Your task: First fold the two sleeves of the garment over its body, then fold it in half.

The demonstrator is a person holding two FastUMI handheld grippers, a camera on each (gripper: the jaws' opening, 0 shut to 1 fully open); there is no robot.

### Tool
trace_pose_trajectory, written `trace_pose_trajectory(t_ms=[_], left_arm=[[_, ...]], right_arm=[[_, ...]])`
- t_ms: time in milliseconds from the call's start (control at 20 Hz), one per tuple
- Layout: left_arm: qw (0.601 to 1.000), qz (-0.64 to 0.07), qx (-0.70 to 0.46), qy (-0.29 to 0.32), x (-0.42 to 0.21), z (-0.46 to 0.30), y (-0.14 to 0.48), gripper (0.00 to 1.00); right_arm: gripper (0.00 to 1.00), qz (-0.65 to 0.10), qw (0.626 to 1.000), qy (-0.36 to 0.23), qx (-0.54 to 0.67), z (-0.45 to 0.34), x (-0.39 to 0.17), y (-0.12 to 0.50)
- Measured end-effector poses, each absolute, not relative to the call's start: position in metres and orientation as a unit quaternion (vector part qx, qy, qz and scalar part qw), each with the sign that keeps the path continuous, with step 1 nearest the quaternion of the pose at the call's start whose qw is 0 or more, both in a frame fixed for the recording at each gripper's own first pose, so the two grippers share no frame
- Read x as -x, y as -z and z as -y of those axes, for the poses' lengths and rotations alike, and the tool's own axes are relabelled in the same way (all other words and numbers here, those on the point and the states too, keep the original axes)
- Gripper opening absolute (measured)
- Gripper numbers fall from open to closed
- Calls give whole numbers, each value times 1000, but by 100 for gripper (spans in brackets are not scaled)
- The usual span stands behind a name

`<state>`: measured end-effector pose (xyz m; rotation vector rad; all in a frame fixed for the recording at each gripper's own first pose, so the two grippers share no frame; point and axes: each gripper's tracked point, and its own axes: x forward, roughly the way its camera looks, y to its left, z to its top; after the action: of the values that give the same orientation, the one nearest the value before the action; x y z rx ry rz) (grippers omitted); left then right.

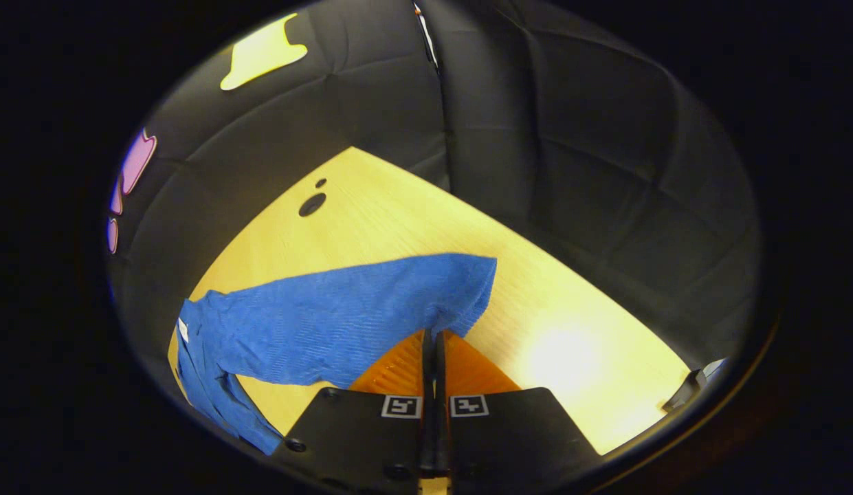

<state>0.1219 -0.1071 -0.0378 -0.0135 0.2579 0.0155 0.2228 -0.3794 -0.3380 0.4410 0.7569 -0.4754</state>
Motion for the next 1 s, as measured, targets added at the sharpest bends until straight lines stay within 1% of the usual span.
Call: trace_pose_trajectory(t_ms=[150,350,450,550,650,750,950,1000], left_arm=[[992,-125,9,-4,-114,96,38,82],[993,-108,26,-29,-99,57,27,82],[993,-101,41,-37,-88,37,25,82],[993,-98,45,-52,-74,15,28,82],[991,-99,54,-70,-57,-7,34,82],[988,-105,68,-93,-40,-29,44,82],[975,-130,92,-155,-7,-84,70,82],[970,-132,104,-174,0,-101,75,80]], right_arm=[[1,-307,907,203,-206,345,-229,284],[1,-238,938,163,-193,290,-230,212],[1,-212,953,114,-186,241,-230,177],[1,-209,961,52,-173,175,-230,151],[0,-211,964,-9,-160,105,-236,137],[1,-217,965,-56,-137,44,-246,135],[1,-235,957,-131,-106,-86,-268,146],[1,-236,956,-145,-96,-116,-271,154]])
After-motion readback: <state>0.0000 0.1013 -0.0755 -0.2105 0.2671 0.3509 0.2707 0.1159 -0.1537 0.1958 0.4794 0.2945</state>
